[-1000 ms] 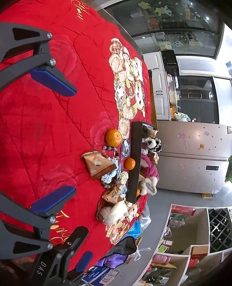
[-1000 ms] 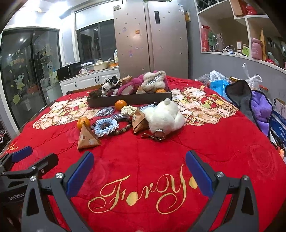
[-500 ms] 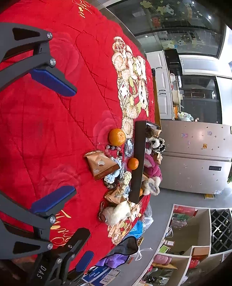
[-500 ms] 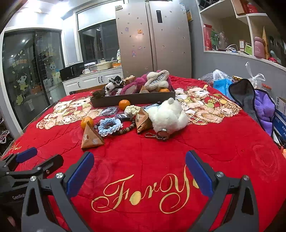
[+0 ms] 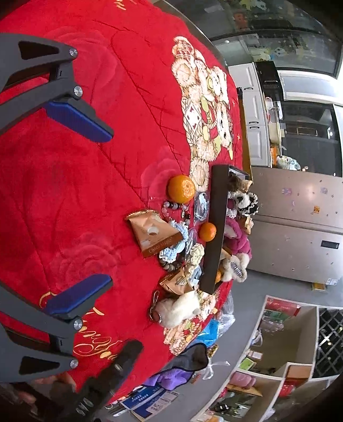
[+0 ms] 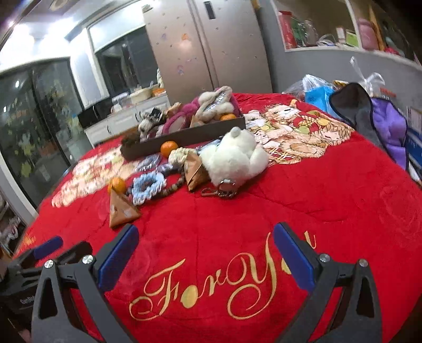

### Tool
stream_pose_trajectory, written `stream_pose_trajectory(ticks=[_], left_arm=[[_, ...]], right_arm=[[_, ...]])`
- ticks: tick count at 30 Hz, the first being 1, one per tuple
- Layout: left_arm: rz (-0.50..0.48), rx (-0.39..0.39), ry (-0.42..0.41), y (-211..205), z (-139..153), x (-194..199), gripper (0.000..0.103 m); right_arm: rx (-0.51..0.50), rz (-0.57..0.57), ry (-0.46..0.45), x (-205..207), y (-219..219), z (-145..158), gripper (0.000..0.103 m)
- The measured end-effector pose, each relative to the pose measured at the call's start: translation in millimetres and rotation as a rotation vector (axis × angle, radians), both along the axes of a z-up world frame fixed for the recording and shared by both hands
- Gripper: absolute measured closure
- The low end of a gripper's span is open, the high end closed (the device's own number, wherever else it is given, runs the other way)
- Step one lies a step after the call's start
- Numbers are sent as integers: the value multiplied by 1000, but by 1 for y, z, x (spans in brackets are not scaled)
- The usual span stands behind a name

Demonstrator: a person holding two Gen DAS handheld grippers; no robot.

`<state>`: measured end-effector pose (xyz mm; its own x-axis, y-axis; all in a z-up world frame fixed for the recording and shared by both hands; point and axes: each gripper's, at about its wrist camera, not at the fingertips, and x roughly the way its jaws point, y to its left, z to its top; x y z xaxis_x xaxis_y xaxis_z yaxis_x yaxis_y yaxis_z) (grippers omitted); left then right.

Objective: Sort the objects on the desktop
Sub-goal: 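Move both tools toward the items scattered on the red quilt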

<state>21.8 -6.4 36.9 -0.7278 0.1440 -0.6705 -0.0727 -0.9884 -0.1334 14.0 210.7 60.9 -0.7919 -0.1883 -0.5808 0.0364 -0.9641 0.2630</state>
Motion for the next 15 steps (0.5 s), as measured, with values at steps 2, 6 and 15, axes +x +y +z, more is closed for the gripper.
stream_pose_trajectory(ticks=[2, 6, 15], left_arm=[[-21, 27, -18, 3, 3, -7, 1], [-19, 57, -26, 8, 8, -19, 1], [-13, -18, -59, 23, 12, -56, 1]], right_arm=[[-7, -12, 36, 0, 6, 7, 0], [-26, 57, 33, -12, 12, 21, 0], [-10, 119, 6, -52, 18, 29, 0]])
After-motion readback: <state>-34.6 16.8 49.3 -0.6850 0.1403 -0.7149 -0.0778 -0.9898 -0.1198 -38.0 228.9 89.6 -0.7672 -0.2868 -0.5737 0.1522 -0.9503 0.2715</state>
